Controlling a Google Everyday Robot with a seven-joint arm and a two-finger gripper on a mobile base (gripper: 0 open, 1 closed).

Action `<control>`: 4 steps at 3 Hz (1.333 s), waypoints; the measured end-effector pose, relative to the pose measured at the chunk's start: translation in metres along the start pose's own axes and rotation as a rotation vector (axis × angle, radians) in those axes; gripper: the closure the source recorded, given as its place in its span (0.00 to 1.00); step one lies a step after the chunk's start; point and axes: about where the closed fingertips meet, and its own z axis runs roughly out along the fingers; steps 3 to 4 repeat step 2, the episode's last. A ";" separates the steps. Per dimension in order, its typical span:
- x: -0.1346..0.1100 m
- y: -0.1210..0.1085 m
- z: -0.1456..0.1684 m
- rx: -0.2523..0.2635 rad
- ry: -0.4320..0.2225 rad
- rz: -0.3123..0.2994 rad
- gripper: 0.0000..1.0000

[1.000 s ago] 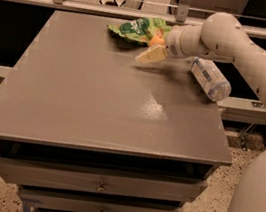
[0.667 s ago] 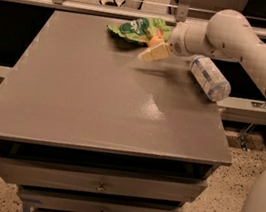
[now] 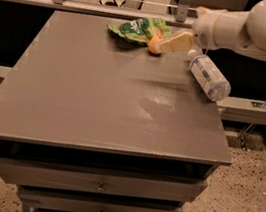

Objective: Move orange near green rice chip bag

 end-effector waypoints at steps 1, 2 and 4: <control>-0.011 -0.007 -0.071 0.017 -0.091 0.003 0.00; 0.002 -0.018 -0.097 0.053 -0.090 0.019 0.00; 0.002 -0.018 -0.097 0.053 -0.090 0.019 0.00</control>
Offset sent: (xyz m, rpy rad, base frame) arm -0.0365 -0.0372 0.0347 0.0611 -0.0535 0.0149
